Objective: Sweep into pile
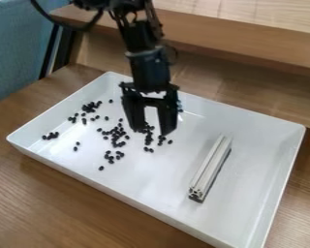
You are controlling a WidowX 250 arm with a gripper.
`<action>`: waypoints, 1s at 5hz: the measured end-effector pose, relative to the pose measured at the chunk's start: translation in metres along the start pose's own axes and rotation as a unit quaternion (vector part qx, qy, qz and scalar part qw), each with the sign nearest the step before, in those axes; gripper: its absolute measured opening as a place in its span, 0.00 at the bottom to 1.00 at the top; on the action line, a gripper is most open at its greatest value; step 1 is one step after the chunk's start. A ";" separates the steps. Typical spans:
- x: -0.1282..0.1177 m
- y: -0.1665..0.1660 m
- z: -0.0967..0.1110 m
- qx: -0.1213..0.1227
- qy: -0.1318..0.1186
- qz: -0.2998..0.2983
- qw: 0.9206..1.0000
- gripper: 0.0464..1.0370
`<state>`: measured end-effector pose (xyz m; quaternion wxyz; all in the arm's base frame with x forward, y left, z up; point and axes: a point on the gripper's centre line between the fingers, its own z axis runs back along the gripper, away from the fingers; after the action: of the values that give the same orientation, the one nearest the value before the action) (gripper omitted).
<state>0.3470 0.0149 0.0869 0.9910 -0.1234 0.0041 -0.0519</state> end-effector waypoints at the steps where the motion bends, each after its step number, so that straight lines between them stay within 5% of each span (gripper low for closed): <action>1: 0.015 -0.022 -0.011 -0.035 -0.002 0.002 0.999 0.96; 3: 0.031 -0.055 -0.016 -0.051 -0.009 -0.007 0.999 0.96; 5: 0.032 -0.054 -0.030 -0.004 0.019 0.007 1.000 0.96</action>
<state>0.3724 -0.0482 0.0712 0.9906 -0.1264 0.0239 -0.0471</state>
